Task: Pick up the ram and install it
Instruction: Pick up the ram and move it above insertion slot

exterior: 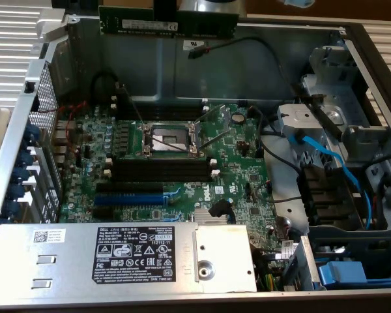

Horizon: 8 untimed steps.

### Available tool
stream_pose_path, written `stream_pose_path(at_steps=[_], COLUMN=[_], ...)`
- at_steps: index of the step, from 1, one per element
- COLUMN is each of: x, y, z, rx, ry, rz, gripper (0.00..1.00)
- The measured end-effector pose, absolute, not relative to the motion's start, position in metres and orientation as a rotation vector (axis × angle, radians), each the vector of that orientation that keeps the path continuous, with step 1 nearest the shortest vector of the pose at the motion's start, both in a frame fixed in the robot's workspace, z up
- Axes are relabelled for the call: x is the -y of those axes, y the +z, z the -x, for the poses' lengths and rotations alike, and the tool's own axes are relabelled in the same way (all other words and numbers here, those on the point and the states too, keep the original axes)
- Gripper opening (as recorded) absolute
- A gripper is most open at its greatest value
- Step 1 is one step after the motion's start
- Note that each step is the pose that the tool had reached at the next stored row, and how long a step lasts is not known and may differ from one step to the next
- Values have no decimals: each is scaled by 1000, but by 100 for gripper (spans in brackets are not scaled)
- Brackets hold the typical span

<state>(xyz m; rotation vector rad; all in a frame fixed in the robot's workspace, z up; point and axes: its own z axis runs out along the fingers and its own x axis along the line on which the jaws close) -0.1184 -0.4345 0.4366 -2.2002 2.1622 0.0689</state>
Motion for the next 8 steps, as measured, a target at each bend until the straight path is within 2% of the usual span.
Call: stream_pose_path(at_steps=[8], x=[432], y=[433], z=[122], rx=[-2174], ry=[54], rz=[2202], gripper=[12])
